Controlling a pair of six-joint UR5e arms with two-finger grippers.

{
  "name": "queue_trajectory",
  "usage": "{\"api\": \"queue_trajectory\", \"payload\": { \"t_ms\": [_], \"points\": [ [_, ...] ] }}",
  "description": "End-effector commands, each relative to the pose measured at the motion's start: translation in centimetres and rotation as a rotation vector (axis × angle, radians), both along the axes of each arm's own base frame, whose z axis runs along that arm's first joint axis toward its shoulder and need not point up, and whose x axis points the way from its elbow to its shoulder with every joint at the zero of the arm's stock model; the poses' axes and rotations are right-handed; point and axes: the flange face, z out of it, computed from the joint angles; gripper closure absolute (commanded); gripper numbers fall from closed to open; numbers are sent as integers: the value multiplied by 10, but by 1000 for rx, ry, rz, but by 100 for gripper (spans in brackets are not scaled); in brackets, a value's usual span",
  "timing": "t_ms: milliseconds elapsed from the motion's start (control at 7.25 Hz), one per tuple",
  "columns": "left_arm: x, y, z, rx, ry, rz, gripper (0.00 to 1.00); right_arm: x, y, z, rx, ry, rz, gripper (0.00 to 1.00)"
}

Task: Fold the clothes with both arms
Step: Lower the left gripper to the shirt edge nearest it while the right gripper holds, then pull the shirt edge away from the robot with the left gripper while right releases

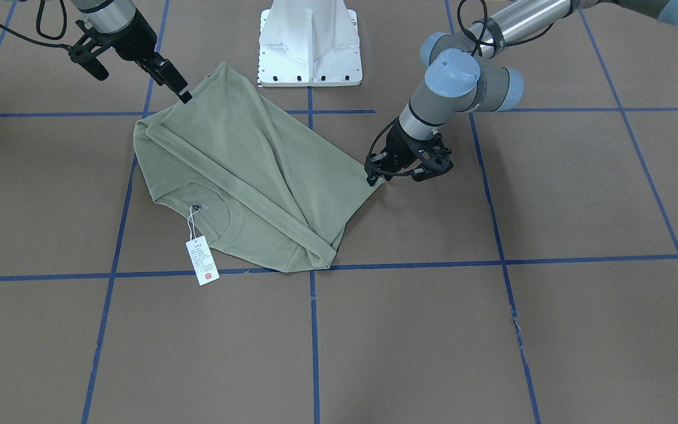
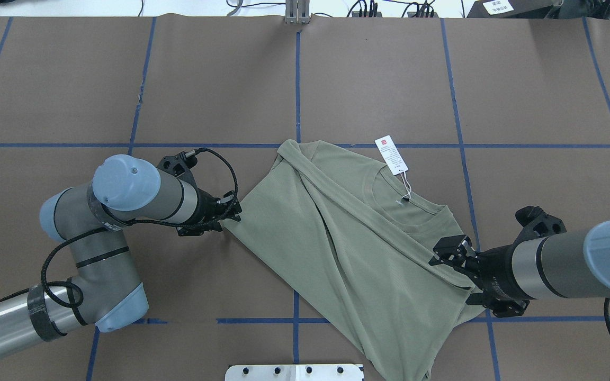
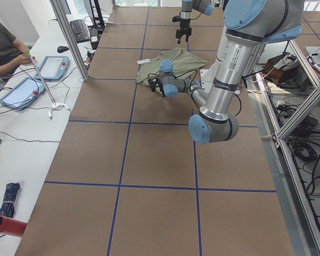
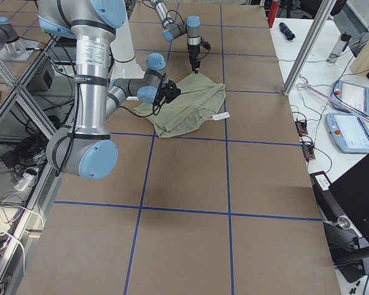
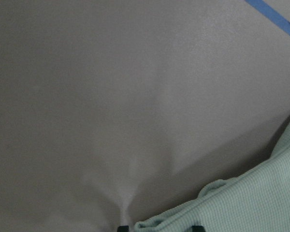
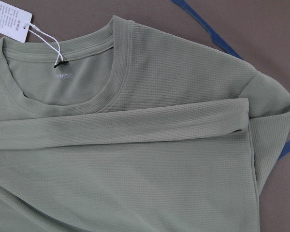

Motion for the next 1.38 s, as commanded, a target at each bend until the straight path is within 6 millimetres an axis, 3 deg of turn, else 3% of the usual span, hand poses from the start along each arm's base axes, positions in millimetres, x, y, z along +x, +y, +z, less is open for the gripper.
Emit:
{"api": "queue_trajectory", "payload": {
  "t_ms": [0,276,414,551,689,965,1103,1241],
  "points": [
    [-1,-1,0,2,-2,-2,100,0,0,0,0,0,1,0],
    [-24,-26,-6,45,4,-31,100,0,-2,-2,2,-4,4,0],
    [-41,-49,-2,101,-16,-45,100,1,-9,-11,10,-24,19,0],
    [-71,-96,-7,179,-37,-83,100,5,-14,-14,13,-30,35,0],
    [-78,-152,-16,195,-58,-136,100,6,-17,-13,12,-28,41,0],
    [-64,-257,-33,204,-72,-213,100,14,-26,-13,14,-28,68,0],
    [-47,-287,-34,226,-77,-253,100,16,-31,-16,16,-35,81,0],
    [-39,-301,-33,233,-83,-269,100,17,-35,-21,22,-44,91,0]
  ]
}}
